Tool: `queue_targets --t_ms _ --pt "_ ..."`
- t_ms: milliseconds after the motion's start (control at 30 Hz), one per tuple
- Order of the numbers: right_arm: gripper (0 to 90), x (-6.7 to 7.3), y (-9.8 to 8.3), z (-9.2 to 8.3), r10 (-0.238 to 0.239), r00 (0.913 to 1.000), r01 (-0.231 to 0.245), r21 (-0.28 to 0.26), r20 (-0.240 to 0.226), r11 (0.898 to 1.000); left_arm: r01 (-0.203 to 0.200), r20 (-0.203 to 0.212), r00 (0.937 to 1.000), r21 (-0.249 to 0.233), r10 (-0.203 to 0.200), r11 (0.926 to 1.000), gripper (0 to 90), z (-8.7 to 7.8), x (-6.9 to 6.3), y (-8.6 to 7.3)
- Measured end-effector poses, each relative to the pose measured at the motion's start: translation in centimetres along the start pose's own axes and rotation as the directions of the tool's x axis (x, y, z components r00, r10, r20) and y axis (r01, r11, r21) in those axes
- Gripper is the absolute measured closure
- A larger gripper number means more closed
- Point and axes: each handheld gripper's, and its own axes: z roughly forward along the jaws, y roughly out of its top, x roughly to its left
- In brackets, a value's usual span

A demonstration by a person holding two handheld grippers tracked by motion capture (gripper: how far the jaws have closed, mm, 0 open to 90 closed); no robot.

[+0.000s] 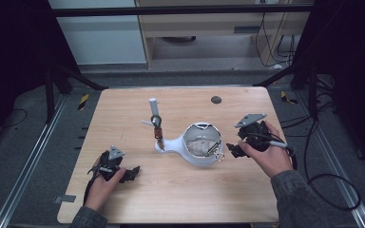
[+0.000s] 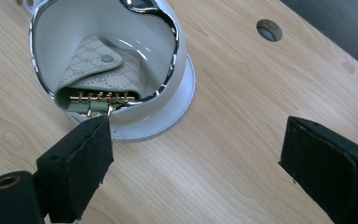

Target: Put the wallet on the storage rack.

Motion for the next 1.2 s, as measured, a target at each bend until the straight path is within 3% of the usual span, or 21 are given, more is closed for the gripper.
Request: queue_targets --t_ms 467,633,933,1200 --pt "8.9 -0.6 -3.3 0.7 0.099 0.9948 -0.097 -0.060 0.024 0.993 0.000 0.000 1.0000 0.000 0.000 1.0000 0.0 0.0 0.0 0.0" --pt "8.8 -0.5 -4.3 1.0 0.112 0.9936 -0.111 -0.055 0.017 0.992 0.000 0.001 1.0000 0.000 0.000 1.0000 0.0 0.0 0.0 0.0" --pt "8.9 -0.4 -7.1 2.0 0.183 0.9831 -0.182 -0.040 0.014 0.982 0.000 0.000 1.0000 0.000 0.000 1.0000 0.0 0.0 0.0 0.0" --pt "8.8 -0.3 -8.7 3.1 0.218 0.9759 -0.218 -0.027 0.003 0.976 -0.001 0.001 1.0000 0.000 0.001 1.0000 0.0 0.0 0.0 0.0"
